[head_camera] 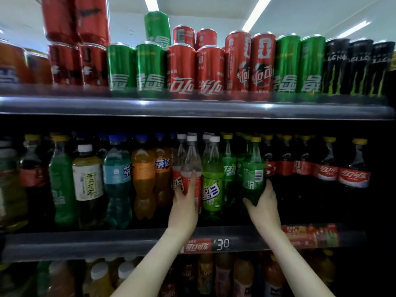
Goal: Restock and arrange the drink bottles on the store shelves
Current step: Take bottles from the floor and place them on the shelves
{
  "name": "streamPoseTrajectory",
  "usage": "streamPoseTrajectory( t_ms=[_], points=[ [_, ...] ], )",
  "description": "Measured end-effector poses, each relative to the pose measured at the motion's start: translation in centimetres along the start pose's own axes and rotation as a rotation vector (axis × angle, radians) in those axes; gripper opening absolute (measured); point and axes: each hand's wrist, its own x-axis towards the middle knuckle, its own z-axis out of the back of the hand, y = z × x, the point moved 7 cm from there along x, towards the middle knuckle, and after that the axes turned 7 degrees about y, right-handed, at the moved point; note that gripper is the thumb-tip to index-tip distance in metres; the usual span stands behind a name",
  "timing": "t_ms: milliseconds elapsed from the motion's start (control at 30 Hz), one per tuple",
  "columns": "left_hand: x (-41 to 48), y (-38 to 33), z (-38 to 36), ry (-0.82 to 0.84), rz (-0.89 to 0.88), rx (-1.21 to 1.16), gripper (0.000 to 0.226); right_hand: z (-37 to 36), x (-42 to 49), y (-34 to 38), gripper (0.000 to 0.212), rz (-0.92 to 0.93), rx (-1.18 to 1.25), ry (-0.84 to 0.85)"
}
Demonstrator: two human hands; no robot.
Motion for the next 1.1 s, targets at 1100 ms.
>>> streamPoseTrajectory(
  t_ms=[1100],
  points=[
    [2.4, 4.2, 2.6, 0.095, -0.152, -0.919, 0.052, -11.4, -2.2, 13.8, 0.126, 0.467, -0.998, 0.038]
  ],
)
